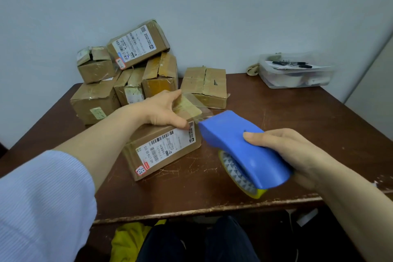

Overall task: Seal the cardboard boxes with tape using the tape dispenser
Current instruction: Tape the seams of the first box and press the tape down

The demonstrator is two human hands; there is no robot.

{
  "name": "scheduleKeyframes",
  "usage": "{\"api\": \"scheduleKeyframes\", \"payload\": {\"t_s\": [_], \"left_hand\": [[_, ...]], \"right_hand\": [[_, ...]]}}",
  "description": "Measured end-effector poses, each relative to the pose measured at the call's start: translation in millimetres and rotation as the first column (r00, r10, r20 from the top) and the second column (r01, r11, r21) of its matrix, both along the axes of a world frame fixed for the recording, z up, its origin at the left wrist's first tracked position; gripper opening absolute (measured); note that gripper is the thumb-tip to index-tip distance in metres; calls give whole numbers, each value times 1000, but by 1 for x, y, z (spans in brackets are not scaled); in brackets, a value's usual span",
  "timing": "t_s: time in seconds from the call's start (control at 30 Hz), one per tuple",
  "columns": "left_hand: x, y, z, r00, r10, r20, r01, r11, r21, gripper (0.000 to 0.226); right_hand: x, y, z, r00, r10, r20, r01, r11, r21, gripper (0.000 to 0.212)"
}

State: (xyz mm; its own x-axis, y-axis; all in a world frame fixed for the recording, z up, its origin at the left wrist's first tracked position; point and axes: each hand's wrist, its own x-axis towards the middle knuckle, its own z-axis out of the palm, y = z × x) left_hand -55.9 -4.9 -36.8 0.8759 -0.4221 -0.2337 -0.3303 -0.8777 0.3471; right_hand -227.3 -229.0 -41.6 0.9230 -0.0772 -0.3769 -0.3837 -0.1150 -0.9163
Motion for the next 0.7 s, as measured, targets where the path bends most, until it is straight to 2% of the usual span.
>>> {"api": "scheduleKeyframes", "payload": {"t_s": [0.1,0.17,0.23,0.3,0.33,0.37,0.43,0.5,0.6,0.63,0.7], "left_hand": [[0,3,-2,1000,-9,20,8,1000,29,142],[1,3,-3,999,-14,31,13,999,42,142],[1,2,-3,999,-16,28,14,999,48,142],[2,1,-2,1000,-7,18,6,999,43,142],[2,1,-2,1000,2,15,-2,999,38,142],[2,1,-3,1000,12,12,-12,1000,28,140],[1,1,-2,999,35,-3,-35,999,-13,133],[-2,0,-1,999,51,-19,-52,996,-65,126],[-6,-4,-1,998,39,54,-39,999,-4,133],[-7,-5,-2,996,38,83,-40,999,26,135],[-9,-7,-2,992,38,117,-43,998,45,131]], "right_hand": [[11,3,-2,999,-22,27,26,986,-167,57],[14,1,-3,995,-57,78,68,987,-145,69],[16,5,-1,990,-21,139,40,989,-140,51],[18,8,2,986,30,163,7,975,-220,34],[19,10,5,985,64,163,-15,959,-283,35],[20,11,11,982,115,152,-53,931,-360,50],[24,13,22,969,238,65,-165,822,-546,94],[28,21,36,940,334,-72,-281,637,-718,113],[41,28,59,913,365,-181,-326,387,-863,93],[47,30,67,908,367,-201,-332,340,-880,87],[59,36,81,896,386,-221,-353,312,-882,72]]}}
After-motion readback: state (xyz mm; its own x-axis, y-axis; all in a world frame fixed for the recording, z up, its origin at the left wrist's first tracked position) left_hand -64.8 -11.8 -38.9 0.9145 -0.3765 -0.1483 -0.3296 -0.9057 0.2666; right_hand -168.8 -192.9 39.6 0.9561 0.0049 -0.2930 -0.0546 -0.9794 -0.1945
